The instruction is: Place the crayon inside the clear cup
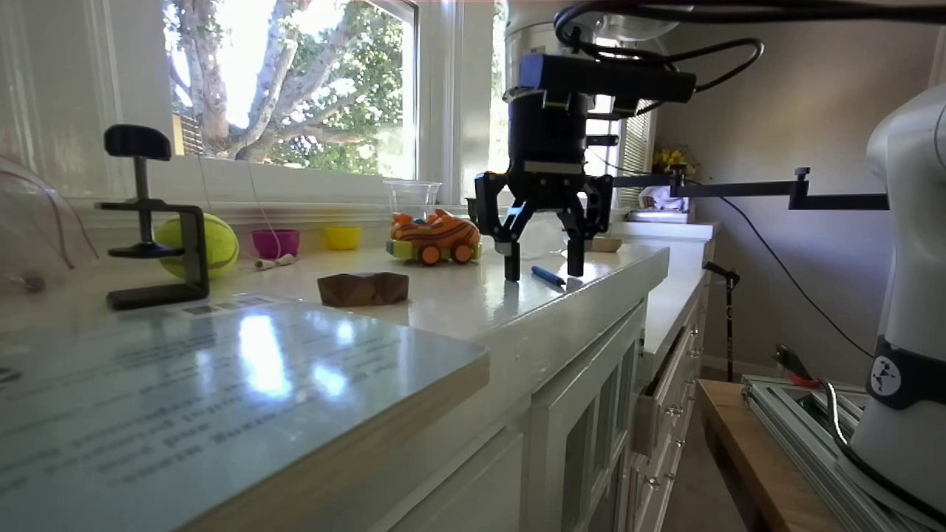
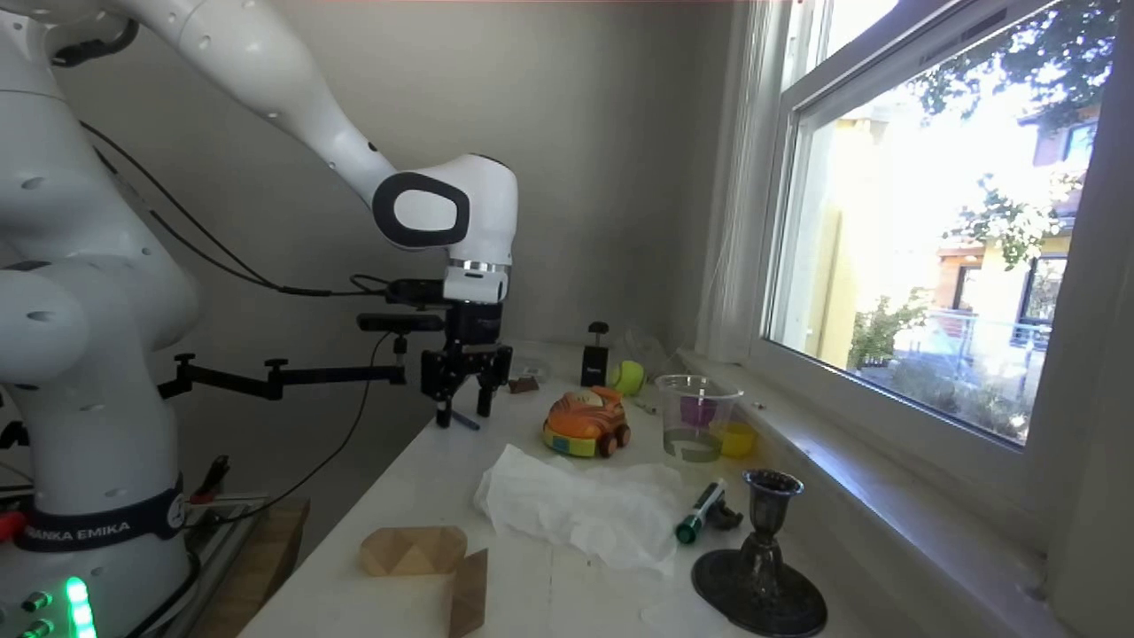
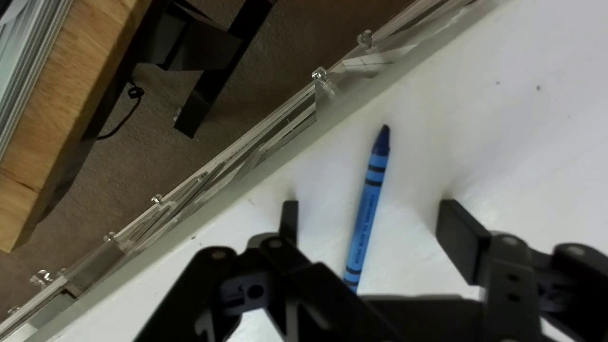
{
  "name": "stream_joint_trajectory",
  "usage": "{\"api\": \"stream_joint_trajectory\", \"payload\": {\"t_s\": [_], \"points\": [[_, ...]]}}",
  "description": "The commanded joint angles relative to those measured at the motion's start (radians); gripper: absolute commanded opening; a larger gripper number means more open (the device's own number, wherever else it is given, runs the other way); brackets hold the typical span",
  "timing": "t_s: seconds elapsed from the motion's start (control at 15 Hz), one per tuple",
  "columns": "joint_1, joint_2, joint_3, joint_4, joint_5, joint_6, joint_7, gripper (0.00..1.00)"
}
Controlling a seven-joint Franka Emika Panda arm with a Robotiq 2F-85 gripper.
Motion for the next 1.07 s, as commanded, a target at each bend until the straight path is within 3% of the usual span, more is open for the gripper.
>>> {"api": "stream_joint_trajectory", "payload": {"t_s": [0.0,0.4,0.8,1.0], "points": [[-0.006,0.025,-0.005,0.034,-0.005,-0.02,-0.024,0.45],[-0.003,0.031,-0.005,0.042,0.0,-0.018,-0.027,0.03],[-0.008,0.023,-0.001,0.049,-0.012,-0.031,-0.019,0.02],[-0.038,0.002,0.011,0.079,-0.094,-0.081,0.001,0.02]]}}
